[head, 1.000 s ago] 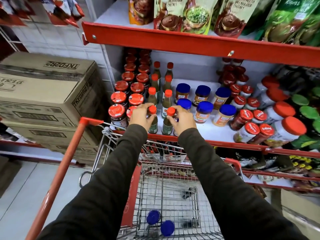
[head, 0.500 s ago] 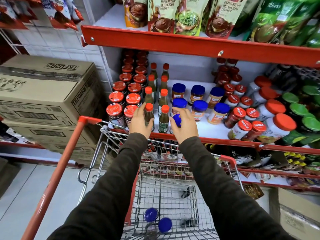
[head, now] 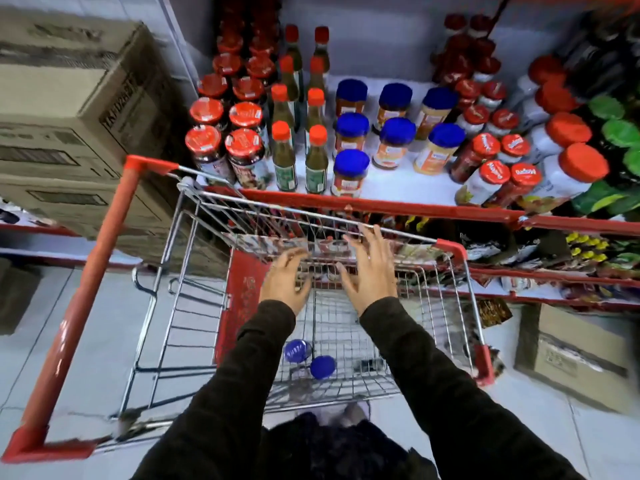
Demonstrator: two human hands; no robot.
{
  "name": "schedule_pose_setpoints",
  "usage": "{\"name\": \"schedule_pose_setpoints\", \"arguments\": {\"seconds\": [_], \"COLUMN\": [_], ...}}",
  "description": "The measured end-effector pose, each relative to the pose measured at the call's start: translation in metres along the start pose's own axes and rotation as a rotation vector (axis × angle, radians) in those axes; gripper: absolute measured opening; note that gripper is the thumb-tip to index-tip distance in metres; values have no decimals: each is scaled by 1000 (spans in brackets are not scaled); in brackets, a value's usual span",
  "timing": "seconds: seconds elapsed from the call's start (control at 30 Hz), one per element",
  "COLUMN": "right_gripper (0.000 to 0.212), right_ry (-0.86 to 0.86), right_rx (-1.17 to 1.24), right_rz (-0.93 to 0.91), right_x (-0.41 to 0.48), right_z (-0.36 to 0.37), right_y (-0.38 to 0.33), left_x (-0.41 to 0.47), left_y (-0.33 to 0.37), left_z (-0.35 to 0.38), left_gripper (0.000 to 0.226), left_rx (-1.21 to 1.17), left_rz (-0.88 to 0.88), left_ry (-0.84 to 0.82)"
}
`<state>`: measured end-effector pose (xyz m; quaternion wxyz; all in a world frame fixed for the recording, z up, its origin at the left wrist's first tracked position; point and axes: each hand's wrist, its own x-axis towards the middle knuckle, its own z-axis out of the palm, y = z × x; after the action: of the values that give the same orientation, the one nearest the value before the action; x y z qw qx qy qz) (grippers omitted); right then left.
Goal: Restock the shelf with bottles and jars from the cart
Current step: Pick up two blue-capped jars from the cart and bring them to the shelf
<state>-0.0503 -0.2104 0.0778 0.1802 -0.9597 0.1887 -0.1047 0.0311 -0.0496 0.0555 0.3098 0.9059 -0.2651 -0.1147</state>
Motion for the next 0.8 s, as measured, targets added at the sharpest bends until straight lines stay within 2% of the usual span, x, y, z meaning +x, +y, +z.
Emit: {"name": "schedule_pose_setpoints", "arguments": {"seconds": [0.13,0.23,0.37,0.43,0.53,0.8], "right_gripper": [50,51,62,65,60,32], "right_ry": [-220,-472,-870,-1017,-1135,-1266], "right_rx": [36,61,-2,-31,-108,-306], "right_rz": [39,23,-74,-98,-188,-396], "right_x": [-42,-67,-85,-88,-90,-85], "right_z": [39,71,114,136,167,202], "right_y": [19,29,36,38,41,36], "left_x": [-28,-41,-50,-51,-51,-47], "left_y": [-29,-53,-84,-98,-118,-138], "left_z": [29,49,78,92,116,167], "left_gripper": [42,44,57,63,71,63], "left_rx": [73,111,233,257,268,324], "left_rz": [-63,-110,-202,-241,-278,-246], "left_ry": [-217,-352,-588,-683,-779,-855]}}
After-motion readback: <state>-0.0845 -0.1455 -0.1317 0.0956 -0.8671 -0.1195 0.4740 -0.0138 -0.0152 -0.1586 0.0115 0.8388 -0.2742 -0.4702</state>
